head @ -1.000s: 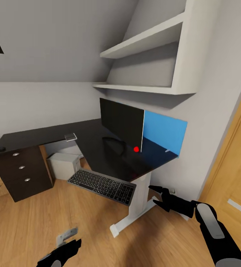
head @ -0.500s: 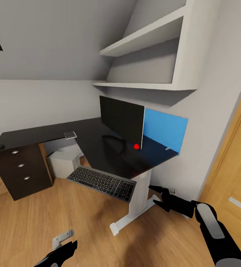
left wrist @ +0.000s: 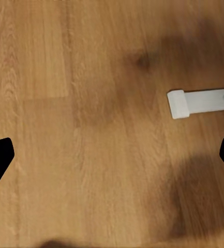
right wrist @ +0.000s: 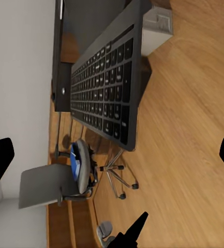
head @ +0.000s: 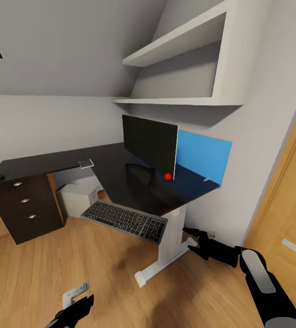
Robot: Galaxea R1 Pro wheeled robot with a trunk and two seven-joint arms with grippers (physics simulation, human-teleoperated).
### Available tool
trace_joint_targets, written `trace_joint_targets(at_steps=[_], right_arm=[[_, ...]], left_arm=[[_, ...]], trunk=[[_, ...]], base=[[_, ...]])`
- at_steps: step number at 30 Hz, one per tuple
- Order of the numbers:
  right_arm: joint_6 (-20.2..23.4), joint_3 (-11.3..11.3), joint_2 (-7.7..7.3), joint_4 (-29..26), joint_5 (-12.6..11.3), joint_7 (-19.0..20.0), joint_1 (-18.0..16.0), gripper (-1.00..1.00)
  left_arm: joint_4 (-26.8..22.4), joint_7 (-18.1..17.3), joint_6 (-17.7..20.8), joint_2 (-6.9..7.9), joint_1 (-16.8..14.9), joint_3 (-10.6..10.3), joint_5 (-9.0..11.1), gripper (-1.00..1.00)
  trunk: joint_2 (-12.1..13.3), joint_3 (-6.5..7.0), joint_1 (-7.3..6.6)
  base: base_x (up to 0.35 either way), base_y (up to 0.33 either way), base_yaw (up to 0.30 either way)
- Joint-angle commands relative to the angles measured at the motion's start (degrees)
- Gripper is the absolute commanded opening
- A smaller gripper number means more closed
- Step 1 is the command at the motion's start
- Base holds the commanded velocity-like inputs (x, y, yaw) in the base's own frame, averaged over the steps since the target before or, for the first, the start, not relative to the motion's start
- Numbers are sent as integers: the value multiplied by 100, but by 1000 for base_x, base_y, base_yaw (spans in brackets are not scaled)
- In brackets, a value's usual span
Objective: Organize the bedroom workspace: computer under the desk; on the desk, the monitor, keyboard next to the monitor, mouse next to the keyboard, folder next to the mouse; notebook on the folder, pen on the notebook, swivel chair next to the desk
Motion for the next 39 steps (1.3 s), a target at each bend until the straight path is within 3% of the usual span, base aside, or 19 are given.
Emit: trace_joint_targets(at_steps=[1, 18, 39], right_arm=[[26, -9, 2, -1, 56, 57, -5, 100], [23, 2, 11, -18, 64, 57, -5, 100], [26, -8, -4, -27, 64, 64, -5, 100]], left_arm=[[-10, 49, -1, 7, -3, -21, 42, 100], [4, 62, -35, 7, 6, -23, 23, 100], [143, 66, -26, 7, 6, -24, 40, 100]], trunk=[[-45, -24, 22], [-726, -330, 396], [-726, -330, 396]], base=[[0, 0, 0], [0, 0, 0], [5, 0, 145]])
